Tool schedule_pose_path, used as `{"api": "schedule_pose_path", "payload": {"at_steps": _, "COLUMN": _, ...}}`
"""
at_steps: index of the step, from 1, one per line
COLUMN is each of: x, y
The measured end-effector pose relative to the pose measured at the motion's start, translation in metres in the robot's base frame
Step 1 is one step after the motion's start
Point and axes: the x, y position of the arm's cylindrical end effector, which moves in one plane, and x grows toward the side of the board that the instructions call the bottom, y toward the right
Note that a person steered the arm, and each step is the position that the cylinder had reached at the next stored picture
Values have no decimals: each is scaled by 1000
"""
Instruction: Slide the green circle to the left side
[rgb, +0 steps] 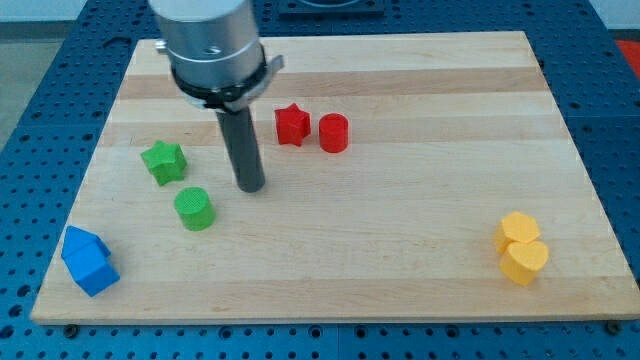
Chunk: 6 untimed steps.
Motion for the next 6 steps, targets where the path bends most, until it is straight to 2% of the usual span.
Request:
{"api": "schedule_pose_path", "payload": {"at_steps": 1, "x": 24, "y": -11}}
{"api": "schedule_pose_path", "payload": {"at_steps": 2, "x": 36, "y": -52}}
{"api": "schedule_pose_path", "payload": {"at_steps": 4, "x": 36, "y": -116}}
{"api": "schedule_pose_path", "payload": {"at_steps": 6, "x": 23, "y": -101}}
